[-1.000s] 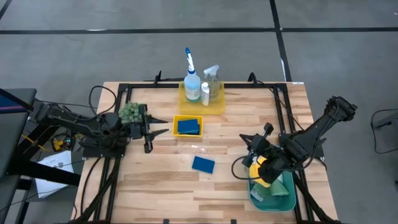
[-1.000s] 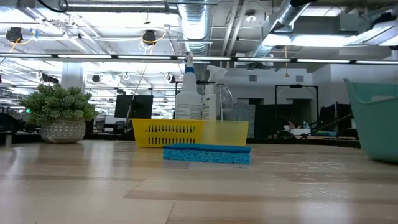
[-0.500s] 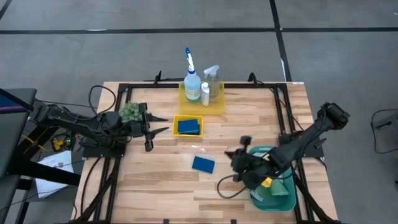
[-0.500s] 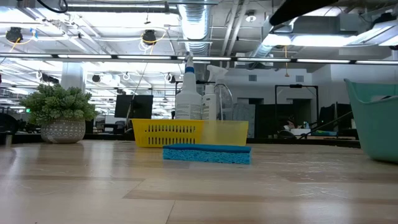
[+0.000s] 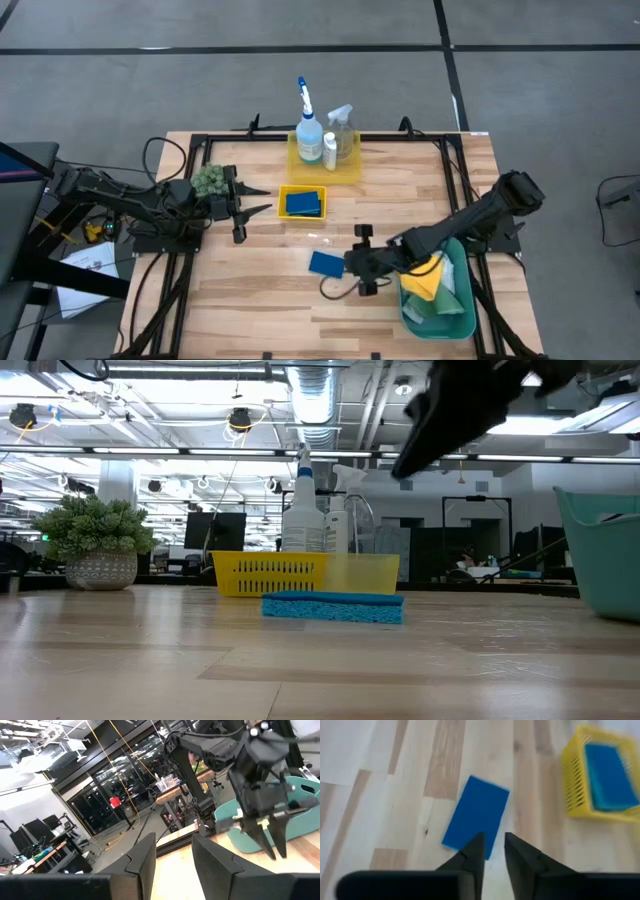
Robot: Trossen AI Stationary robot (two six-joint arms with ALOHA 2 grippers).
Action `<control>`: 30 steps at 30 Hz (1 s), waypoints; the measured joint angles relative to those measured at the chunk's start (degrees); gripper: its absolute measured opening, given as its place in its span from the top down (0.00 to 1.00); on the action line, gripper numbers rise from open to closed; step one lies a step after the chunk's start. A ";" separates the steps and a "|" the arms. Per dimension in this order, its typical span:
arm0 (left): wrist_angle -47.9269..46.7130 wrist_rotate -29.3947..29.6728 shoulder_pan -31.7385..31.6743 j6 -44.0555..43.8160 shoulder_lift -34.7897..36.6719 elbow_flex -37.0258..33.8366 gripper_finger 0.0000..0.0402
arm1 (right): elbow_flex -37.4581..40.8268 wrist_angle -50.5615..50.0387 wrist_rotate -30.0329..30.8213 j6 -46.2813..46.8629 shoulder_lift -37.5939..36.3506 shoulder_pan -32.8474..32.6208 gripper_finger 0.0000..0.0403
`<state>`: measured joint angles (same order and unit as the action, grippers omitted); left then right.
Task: Pick & Place Kitchen Items
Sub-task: Put the blue sponge into the bottom yellow bin
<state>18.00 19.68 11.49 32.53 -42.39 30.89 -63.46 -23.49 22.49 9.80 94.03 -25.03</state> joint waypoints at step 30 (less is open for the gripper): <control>0.00 -0.02 0.00 0.00 0.00 0.00 0.70 | -0.18 5.63 -17.36 -2.99 12.20 6.41 0.50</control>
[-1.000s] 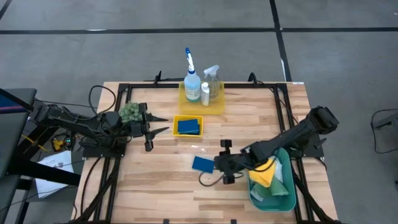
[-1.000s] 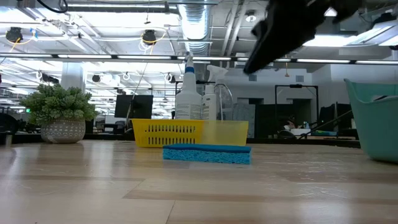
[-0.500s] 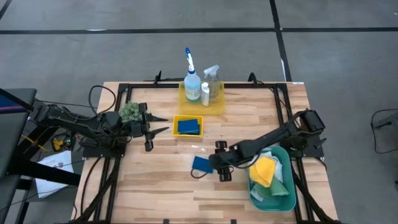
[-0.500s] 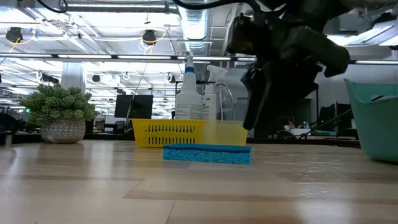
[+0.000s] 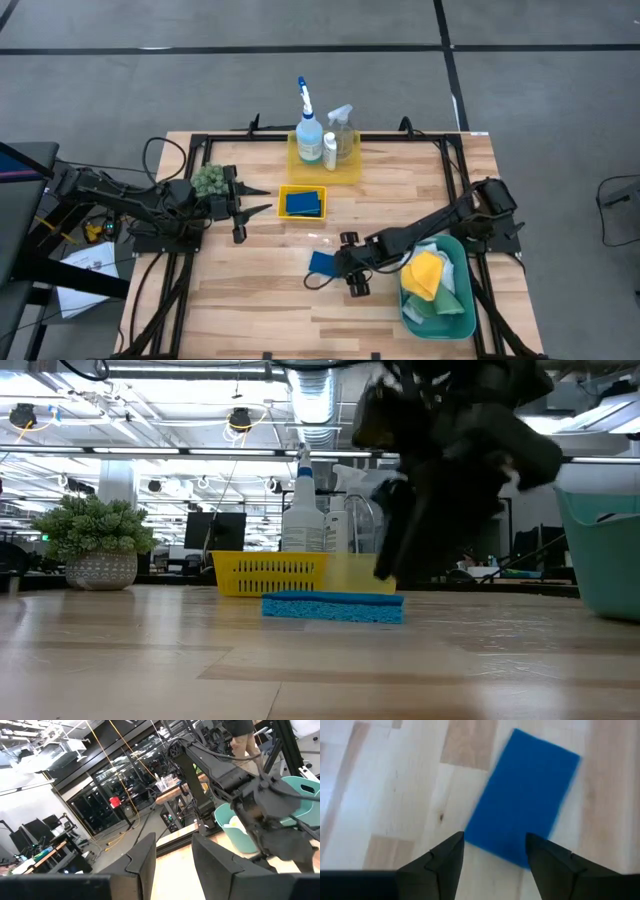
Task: Pick & Place Kitchen Items
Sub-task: Put the blue sponge into the bottom yellow bin
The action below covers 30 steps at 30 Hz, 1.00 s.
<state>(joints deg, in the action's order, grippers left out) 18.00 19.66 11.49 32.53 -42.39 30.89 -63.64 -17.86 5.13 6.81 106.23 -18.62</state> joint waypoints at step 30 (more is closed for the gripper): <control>-0.42 -0.02 0.00 0.17 -0.22 -0.01 0.70 | -0.06 1.90 -0.53 -2.40 5.56 1.26 0.72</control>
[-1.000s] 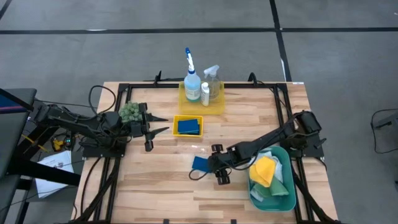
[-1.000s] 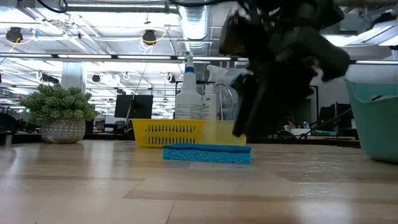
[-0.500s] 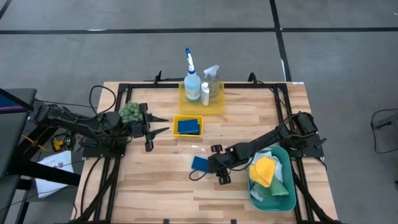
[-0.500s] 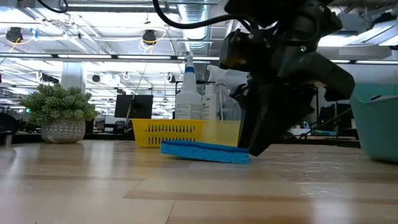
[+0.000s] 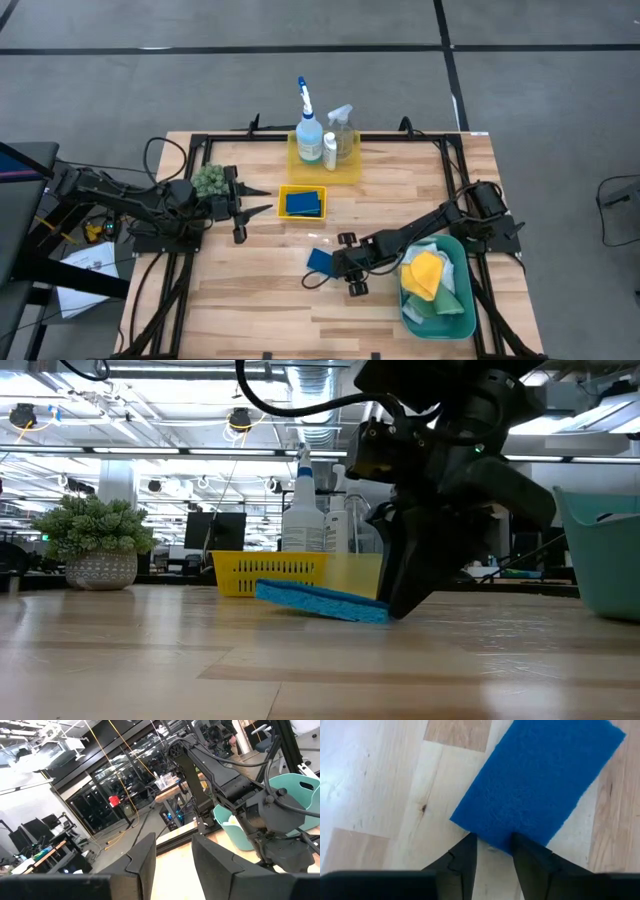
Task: Pick & Place Kitchen Items
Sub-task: Put the blue sponge into the bottom yellow bin
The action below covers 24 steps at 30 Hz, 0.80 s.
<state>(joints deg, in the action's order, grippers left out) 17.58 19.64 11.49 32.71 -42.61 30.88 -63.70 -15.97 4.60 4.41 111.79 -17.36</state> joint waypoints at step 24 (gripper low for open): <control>0.00 0.00 0.00 0.00 0.00 -0.01 0.70 | -6.24 -12.10 1.36 -1.89 0.62 -1.80 1.00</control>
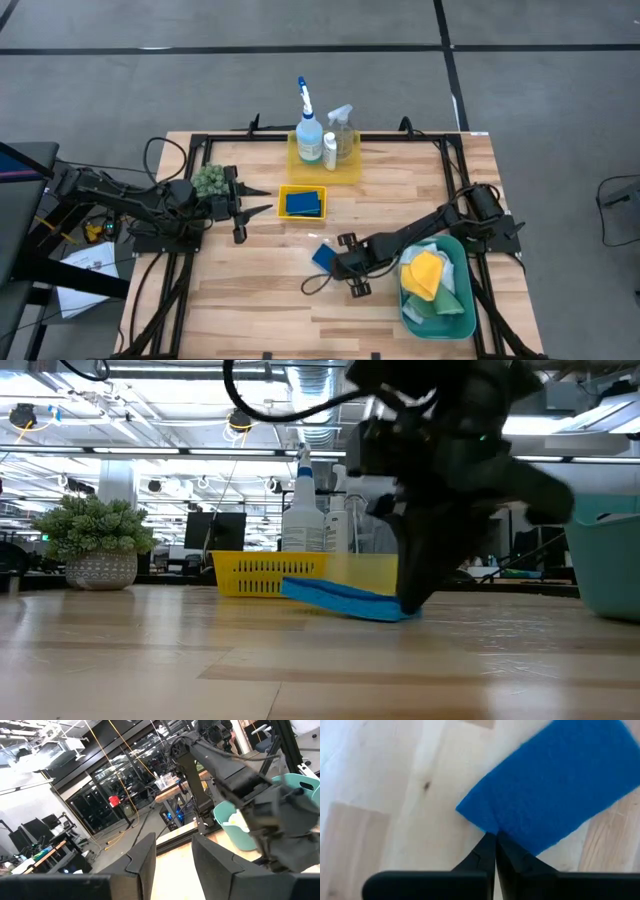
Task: Pick & Place Kitchen Items
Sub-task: Put the blue sponge into the bottom yellow bin
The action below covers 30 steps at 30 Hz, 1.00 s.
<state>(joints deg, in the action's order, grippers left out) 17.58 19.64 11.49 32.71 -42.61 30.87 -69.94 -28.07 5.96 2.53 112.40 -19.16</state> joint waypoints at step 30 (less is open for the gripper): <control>12.98 -23.75 -6.77 -1.36 -12.15 0.00 0.70 | -11.20 -28.04 39.28 8.04 -7.86 -17.08 1.00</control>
<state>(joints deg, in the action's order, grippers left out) 30.57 -4.11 4.72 31.35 -54.76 30.87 -81.14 -56.11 45.24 10.57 104.55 -36.25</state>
